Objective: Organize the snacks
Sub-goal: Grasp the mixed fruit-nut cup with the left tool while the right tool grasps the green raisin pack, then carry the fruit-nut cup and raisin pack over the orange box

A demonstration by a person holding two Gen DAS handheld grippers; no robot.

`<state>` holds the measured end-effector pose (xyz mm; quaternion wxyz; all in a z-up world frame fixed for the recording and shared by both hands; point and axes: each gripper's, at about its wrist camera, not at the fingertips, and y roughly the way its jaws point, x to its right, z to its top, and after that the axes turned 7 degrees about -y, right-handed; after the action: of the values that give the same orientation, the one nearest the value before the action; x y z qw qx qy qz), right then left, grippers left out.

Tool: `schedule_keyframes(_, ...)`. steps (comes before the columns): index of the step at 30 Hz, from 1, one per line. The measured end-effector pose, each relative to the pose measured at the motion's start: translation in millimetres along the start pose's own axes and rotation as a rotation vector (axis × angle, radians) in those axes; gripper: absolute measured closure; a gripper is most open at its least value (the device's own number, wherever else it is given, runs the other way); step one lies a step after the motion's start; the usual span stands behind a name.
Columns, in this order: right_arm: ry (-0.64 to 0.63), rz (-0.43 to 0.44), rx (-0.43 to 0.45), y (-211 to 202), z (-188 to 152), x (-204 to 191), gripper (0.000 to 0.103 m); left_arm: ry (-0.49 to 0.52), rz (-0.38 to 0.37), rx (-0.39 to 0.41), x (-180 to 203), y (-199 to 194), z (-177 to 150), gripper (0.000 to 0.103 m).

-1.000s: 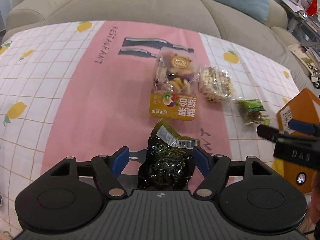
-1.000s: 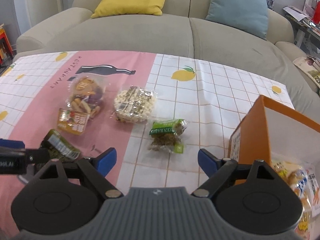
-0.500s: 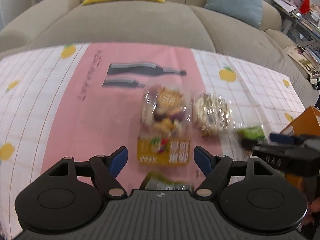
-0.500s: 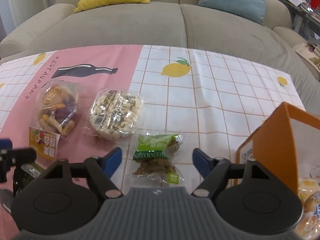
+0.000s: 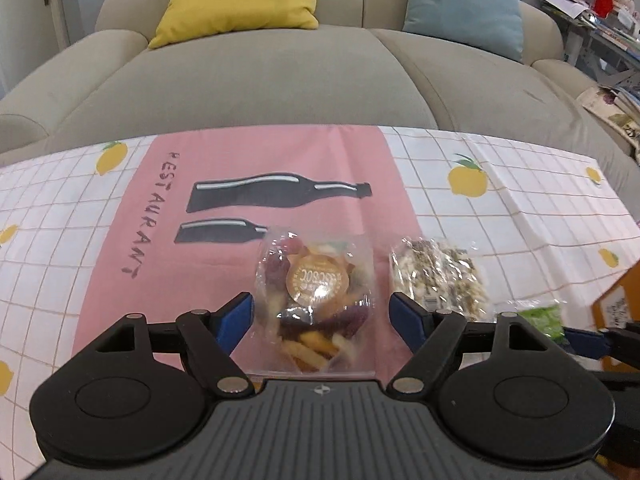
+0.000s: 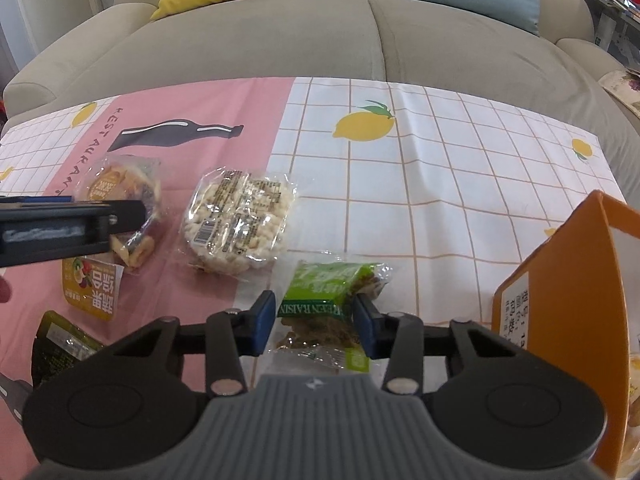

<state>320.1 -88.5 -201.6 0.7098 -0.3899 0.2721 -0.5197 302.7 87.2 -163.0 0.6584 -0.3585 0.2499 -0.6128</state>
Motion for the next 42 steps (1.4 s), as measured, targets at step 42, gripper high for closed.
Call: schedule_keyframes(42, 0.119, 0.159, 0.090, -142, -78, 10, 0.070, -0.093, -0.146, 0.040, 25, -151, -52, 0.043)
